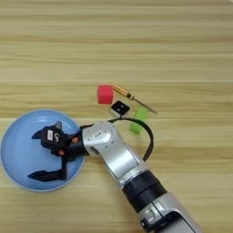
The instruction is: Move the objects on the table
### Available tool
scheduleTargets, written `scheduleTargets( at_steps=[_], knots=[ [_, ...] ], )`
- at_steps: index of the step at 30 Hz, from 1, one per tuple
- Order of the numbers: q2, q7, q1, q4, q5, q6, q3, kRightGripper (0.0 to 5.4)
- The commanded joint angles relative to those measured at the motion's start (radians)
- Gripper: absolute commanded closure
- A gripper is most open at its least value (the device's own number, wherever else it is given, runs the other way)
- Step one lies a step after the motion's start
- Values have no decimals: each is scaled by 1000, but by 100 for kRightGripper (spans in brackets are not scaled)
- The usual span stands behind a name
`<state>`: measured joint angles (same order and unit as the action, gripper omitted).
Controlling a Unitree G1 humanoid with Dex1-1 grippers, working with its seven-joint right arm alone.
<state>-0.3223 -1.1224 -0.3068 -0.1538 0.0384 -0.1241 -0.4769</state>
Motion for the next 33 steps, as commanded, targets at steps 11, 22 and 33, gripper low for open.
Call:
scheduleTargets(
  at_steps=[11,22,33],
  knots=[
    [0,0,-53,87,-37,-8,30,3],
    [30,14,-129,195,-210,-132,184,3],
    [7,47,-196,179,-352,-201,354,3]
  ],
)
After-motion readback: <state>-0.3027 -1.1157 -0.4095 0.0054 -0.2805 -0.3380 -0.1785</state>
